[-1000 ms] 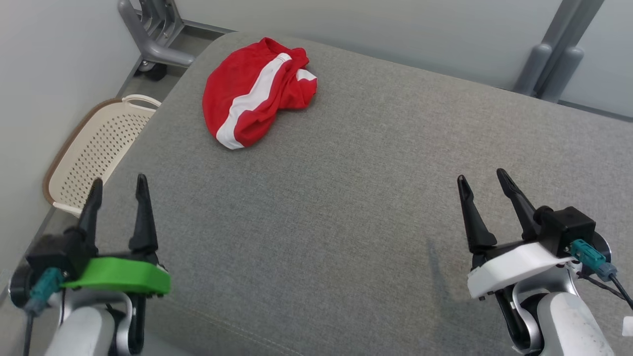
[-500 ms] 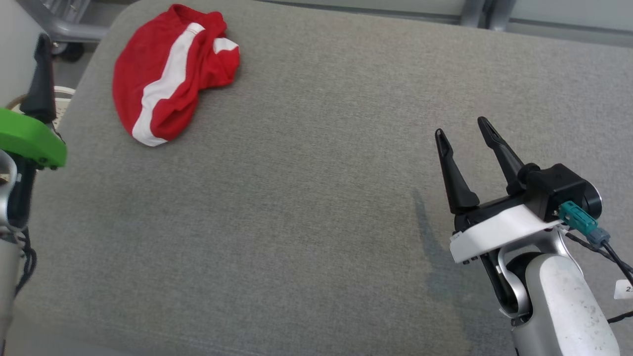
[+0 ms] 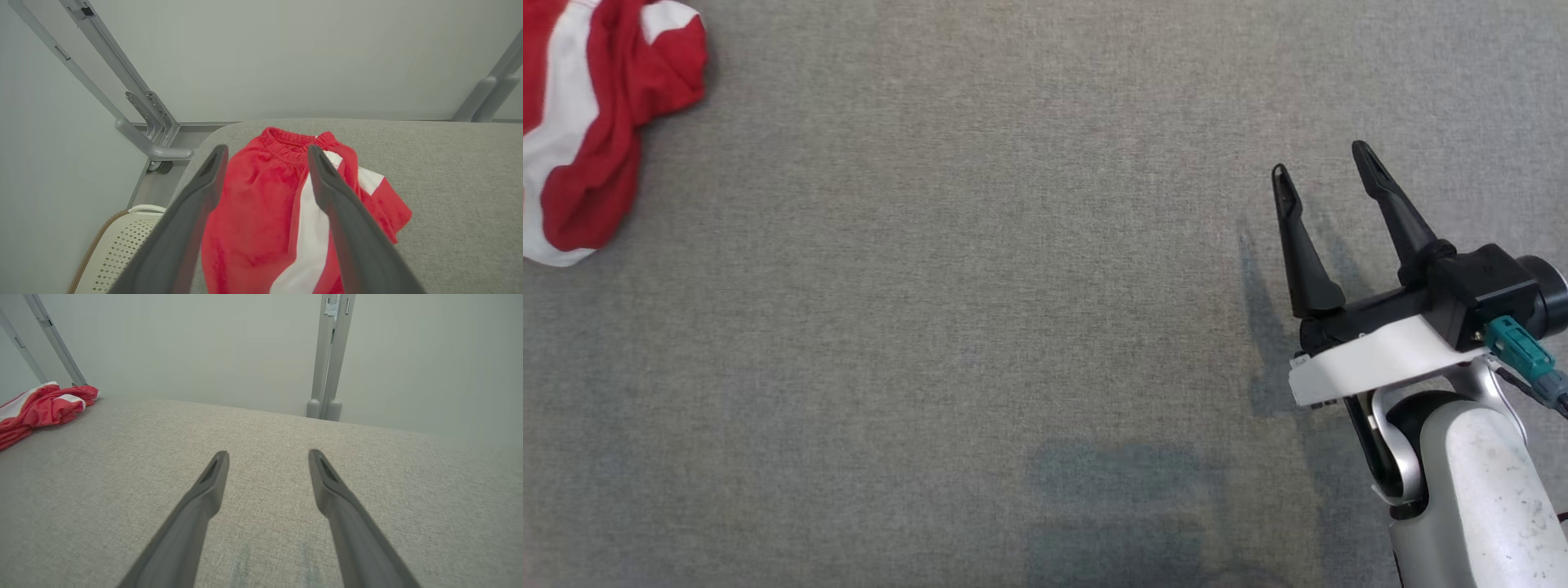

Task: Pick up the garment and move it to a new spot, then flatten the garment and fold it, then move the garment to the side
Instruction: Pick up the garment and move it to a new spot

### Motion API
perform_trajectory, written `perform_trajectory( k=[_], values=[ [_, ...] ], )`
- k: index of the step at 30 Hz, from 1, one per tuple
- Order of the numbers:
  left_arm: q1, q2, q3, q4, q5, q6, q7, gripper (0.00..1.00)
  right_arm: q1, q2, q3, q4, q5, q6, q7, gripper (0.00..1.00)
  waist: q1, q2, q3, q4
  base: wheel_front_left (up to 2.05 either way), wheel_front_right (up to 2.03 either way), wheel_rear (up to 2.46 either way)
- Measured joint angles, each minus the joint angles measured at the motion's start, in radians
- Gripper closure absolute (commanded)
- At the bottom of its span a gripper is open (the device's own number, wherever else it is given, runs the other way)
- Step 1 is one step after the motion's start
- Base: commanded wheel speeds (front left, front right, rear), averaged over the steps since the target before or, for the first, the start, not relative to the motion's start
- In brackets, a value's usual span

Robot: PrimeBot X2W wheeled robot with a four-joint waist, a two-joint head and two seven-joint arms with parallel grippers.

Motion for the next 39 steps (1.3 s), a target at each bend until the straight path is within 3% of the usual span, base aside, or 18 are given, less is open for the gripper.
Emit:
perform_trajectory(
  k=[17, 18, 19, 21, 31, 39],
  values=[
    [-0.049, -0.005, -0.054, 0.176, -0.009, -0.033, -0.026, 0.00, 0.000, 0.000, -0.012, -0.079, -0.031, 0.000, 0.021, 0.00, -0.0001, 0.0000, 0.143, -0.106, 0.00, 0.00, 0.00],
    [-0.053, -0.004, -0.059, 0.186, -0.004, -0.032, -0.026, 0.14, 0.000, 0.000, -0.012, -0.081, -0.031, 0.000, 0.021, 0.00, -0.0001, 0.0000, 0.145, -0.108, 0.00, 0.00, 0.00],
    [-0.057, -0.002, -0.063, 0.194, 0.005, -0.029, -0.029, 0.54, 0.000, 0.000, -0.012, -0.083, -0.032, 0.000, 0.021, 0.00, -0.0001, 0.0000, 0.147, -0.110, 0.00, 0.00, 0.00],
    [-0.064, -0.003, -0.067, 0.207, 0.009, -0.028, -0.041, 1.00, -0.002, 0.000, -0.013, -0.083, -0.032, 0.000, 0.021, 0.00, -0.0001, 0.0000, 0.146, -0.113, 0.00, 0.00, 0.00],
    [-0.066, -0.004, -0.099, 0.255, 0.013, -0.036, -0.096, 1.00, -0.002, 0.000, -0.012, -0.042, -0.011, 0.000, -0.005, 0.00, -0.0002, 0.0000, 0.083, -0.108, 0.00, 0.00, 0.00],
    [-0.063, 0.015, -0.151, 0.217, 0.025, -0.044, -0.156, 1.00, 0.019, 0.001, -0.035, 0.015, 0.015, 0.000, -0.030, 0.00, -0.0002, 0.0000, -0.012, -0.097, 0.00, 0.00, 0.00]
  ],
)
